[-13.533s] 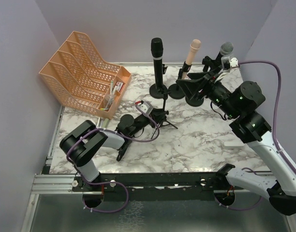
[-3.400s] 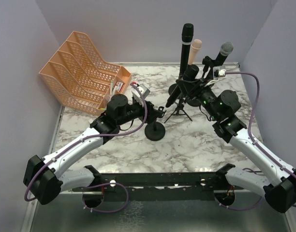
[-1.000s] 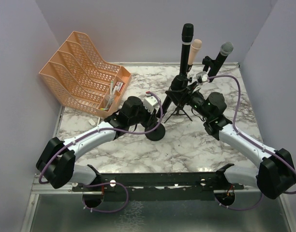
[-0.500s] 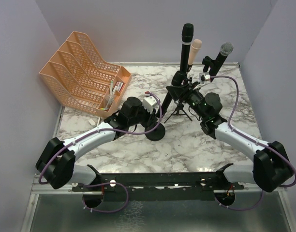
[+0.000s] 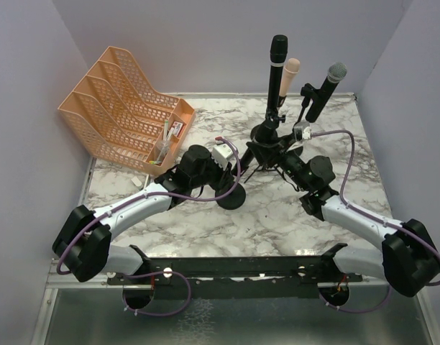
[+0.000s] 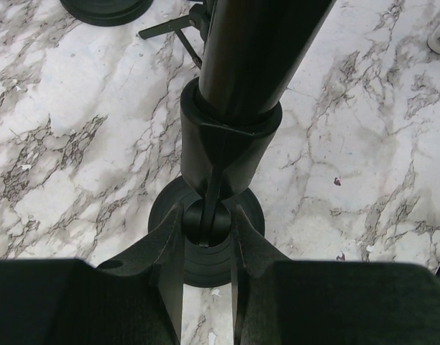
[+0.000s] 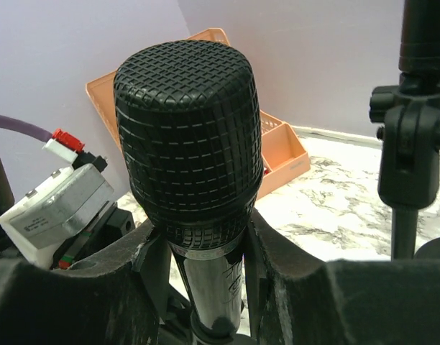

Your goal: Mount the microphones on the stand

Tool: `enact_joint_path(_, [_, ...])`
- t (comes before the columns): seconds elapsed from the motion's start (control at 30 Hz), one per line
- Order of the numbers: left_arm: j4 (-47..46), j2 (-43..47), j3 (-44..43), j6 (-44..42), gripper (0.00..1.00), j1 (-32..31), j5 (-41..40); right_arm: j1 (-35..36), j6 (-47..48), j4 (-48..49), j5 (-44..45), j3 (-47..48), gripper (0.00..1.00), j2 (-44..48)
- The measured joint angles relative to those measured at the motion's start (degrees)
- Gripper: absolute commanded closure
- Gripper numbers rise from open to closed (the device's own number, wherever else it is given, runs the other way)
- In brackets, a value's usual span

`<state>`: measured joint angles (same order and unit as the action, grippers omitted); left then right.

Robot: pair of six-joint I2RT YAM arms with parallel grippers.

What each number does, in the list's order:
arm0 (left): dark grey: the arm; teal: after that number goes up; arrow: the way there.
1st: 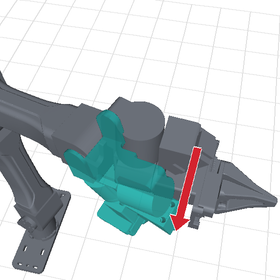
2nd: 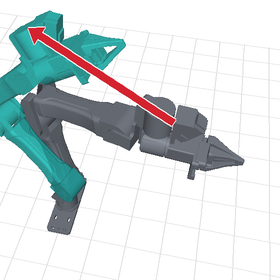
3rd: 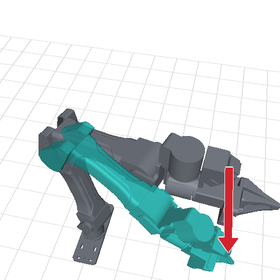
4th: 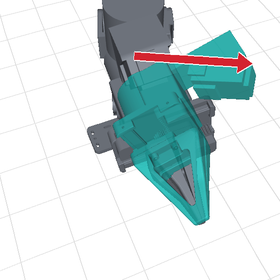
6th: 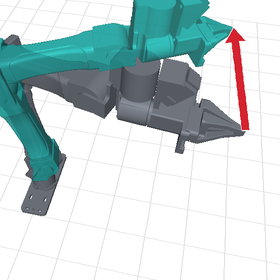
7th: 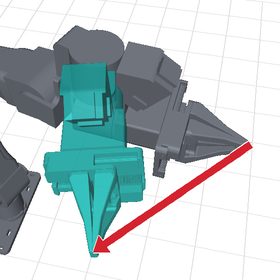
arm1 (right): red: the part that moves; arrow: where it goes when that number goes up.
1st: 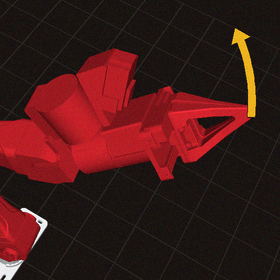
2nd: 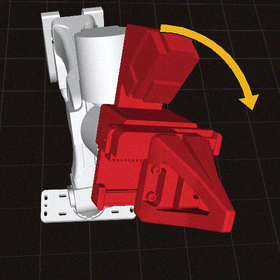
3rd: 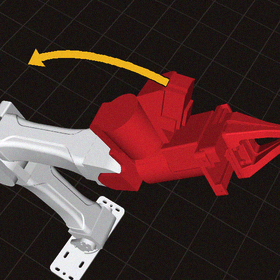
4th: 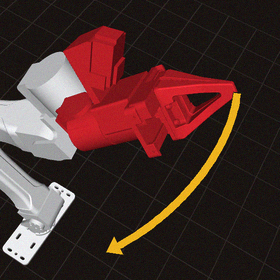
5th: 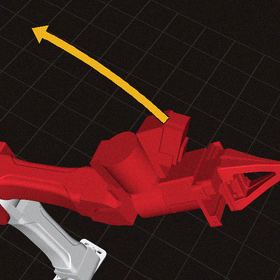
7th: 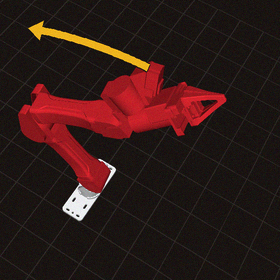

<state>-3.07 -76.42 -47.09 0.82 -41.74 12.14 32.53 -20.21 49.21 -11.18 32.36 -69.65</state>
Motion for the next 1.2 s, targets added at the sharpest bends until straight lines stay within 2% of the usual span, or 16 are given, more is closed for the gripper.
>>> enact_joint_path(0.13, [0.02,0.04,0.04,0.11,1.00,-0.02,-0.28,0.00,-1.40,0.79,1.01,-0.90,0.99,0.81])
enact_joint_path(0.33, [0.00,0.07,0.04,0.81,1.00,-0.02,-0.72,0.00,-2.82,-1.18,1.09,1.68,0.99,-2.99])
enact_joint_path(0.47, [-0.02,0.07,0.07,1.44,1.00,0.00,-1.11,0.00,-0.17,-5.68,0.42,4.72,0.99,-5.66])
enact_joint_path(0.63, [-0.07,0.09,0.09,2.01,1.00,0.04,-1.38,0.00,1.20,-6.12,-0.48,5.20,0.99,-6.84])
enact_joint_path(0.9, [-1.14,0.24,0.68,3.17,1.00,0.02,-1.81,0.00,0.76,0.72,-0.83,2.32,0.99,-8.90])
enact_joint_path(1.2, [-2.86,0.37,1.60,3.54,1.00,-0.02,-2.03,0.00,0.66,2.93,-0.94,0.70,0.99,-9.27])
